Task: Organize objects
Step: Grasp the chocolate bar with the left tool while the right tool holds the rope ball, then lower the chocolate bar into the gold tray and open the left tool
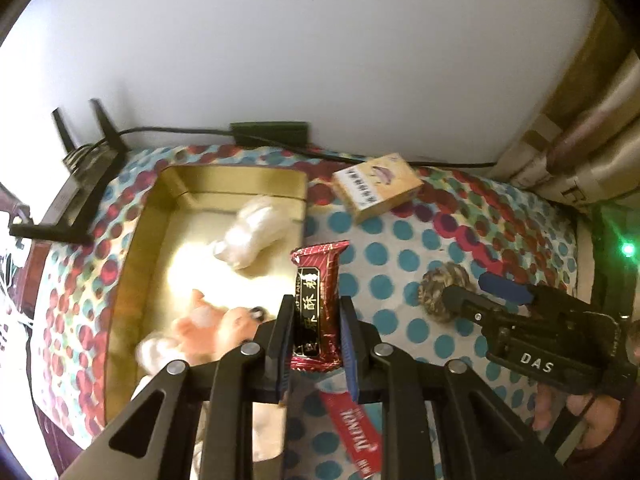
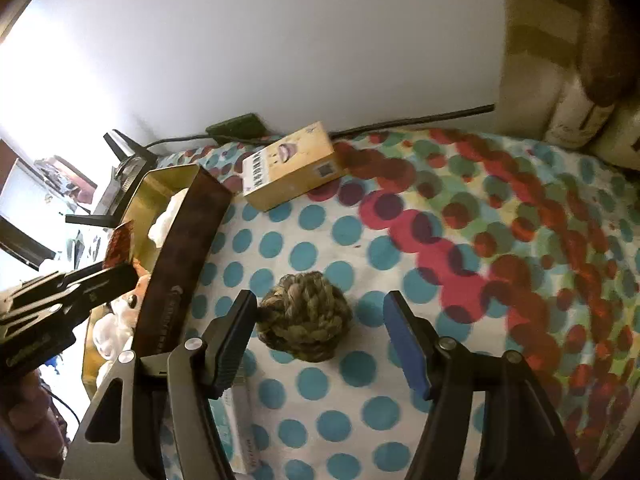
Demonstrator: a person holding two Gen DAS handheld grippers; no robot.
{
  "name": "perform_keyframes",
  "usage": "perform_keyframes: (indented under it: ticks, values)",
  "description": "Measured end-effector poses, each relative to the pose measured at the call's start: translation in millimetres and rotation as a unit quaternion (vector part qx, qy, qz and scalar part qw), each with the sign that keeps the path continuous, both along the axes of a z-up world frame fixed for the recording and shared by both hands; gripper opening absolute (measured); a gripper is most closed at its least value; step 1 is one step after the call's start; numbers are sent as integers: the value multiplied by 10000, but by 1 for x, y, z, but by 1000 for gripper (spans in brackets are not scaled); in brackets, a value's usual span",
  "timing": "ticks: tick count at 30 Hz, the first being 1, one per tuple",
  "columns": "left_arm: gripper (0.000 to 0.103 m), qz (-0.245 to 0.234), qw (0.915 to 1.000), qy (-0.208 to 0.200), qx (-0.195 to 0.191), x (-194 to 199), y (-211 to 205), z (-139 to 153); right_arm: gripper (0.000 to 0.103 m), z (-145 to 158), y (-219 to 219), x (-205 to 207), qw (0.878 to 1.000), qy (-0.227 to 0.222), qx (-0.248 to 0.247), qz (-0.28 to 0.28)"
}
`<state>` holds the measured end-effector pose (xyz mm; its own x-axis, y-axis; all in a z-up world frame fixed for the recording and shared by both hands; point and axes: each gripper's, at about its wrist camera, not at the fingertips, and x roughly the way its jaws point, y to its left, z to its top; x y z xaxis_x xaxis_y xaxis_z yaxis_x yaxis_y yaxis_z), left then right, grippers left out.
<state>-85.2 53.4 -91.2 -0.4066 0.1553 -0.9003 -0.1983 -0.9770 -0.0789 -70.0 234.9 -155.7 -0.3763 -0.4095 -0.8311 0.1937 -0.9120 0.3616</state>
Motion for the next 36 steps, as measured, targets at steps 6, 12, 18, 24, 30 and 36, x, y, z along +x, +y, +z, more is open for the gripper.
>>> perform_keyframes:
  ticks: [6,12,18,24,30,36]
  values:
    - [21,216,9998,-30,44,4,-20,1,42,-10,-22,1,9993,10,280,236]
    - [21,262,9996,28,61,4,-29,4,32,-5,-20,0,9984,224,461,248]
    - [21,269,9996,69,26,6,-38,10,32,3,-14,2,9984,281,467,157]
    - [21,343,9994,77,-66,12,-57,15,31,20,-6,10,9984,387,418,26]
    - [21,438,9988,-67,-191,21,-81,8,31,34,3,18,9985,430,315,-141]
    - [21,451,9983,-325,-178,30,-91,-9,31,42,8,24,9984,449,201,-276]
